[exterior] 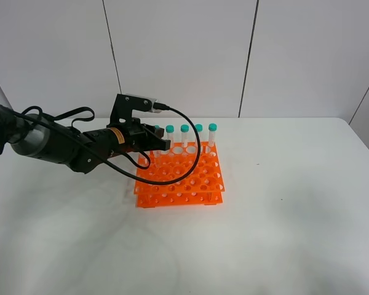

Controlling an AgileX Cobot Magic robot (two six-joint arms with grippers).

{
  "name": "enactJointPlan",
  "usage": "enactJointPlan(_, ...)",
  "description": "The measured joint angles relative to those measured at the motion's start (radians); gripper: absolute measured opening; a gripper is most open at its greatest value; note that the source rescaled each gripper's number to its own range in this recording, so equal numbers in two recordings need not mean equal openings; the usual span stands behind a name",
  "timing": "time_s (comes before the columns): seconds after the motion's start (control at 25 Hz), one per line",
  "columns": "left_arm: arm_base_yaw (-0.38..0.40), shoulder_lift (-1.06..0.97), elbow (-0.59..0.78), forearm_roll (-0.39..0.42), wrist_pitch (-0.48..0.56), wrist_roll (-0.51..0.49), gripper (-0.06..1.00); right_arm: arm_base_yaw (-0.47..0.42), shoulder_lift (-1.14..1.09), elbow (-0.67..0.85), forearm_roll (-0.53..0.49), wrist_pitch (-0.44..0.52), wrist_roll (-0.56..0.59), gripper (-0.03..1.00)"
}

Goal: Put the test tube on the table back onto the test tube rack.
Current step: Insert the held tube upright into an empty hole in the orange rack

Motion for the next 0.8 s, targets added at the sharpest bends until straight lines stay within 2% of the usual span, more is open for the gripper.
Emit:
enactJointPlan(0.4, 0.000, -0.016, 0.002, 0.000, 0.032, -0.032, 0.00, 0.000, 0.000, 0.000, 0.000, 0.000, 0.000, 0.81)
enactJointPlan(0.8, -0.001, -0.024, 0.023, 0.000, 0.016, -0.032, 0.00, 0.000, 0.000, 0.000, 0.000, 0.000, 0.000, 0.81)
